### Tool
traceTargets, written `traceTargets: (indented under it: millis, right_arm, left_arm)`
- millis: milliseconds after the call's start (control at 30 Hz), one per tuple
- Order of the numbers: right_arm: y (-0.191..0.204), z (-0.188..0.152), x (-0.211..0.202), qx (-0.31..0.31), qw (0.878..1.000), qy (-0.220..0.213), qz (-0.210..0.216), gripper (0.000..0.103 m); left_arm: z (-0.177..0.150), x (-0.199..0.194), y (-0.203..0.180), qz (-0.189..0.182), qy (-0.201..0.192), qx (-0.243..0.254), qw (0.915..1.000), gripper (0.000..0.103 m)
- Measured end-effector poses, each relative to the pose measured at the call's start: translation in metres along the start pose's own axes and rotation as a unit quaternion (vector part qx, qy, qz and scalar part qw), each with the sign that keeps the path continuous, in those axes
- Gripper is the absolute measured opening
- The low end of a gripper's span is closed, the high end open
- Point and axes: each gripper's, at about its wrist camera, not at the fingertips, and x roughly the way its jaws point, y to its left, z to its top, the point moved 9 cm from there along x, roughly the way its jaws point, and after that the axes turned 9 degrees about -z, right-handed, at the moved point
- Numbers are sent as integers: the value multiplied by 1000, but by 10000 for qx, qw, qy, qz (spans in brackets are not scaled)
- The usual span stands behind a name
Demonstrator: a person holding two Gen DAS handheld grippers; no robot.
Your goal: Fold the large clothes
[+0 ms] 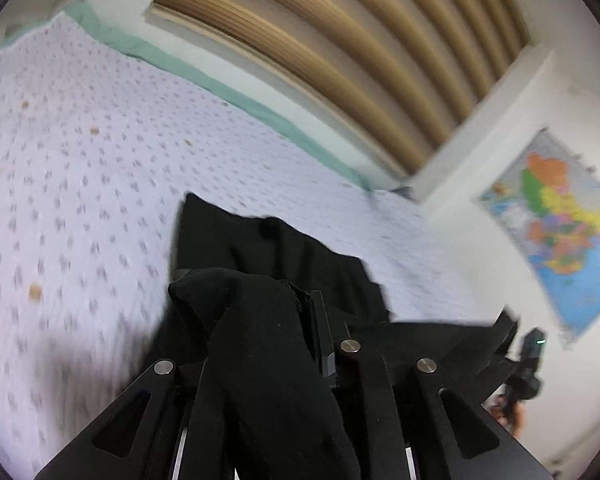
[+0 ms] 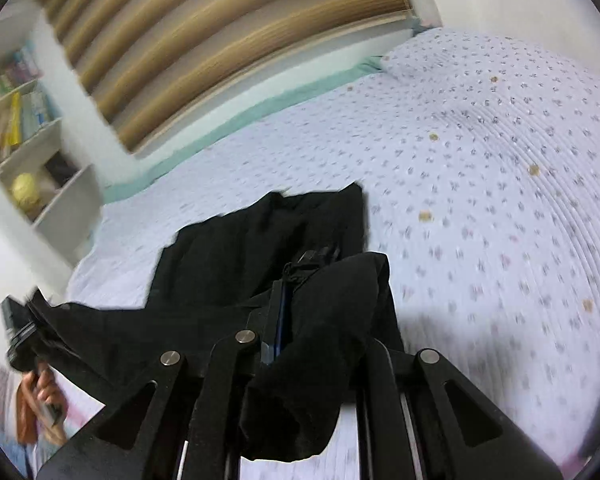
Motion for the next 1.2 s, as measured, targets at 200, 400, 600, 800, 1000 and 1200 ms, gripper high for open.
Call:
traceTargets:
  millis: [200,400,600,800,1000,1200]
  right_arm:
    - [-11,16,112,-44,9960,366,-820,15]
    - [-28,-8,201,-224,9884,795,-1274,20]
    - [-30,-15,202,-298,9921,360,-1164,21]
    - [-35,-12,185,254,9961,620,-573,29]
    - [-36,-5,125,551,9950,778,294,55]
    - [-35,4,79,7,9997,229,11,79]
  left_arm:
    - [4,89,52,956,225,181,9950,17]
    - [-25,146,117,577,413,-391,9967,19]
    - [-27,144,114,582,208,36,9981,19]
    - [-24,127,98,469,417,62,9980,21]
    - [-11,63,48,-594,588,485,9953,43]
    - [11,4,47,-1163,170,111,9930,66]
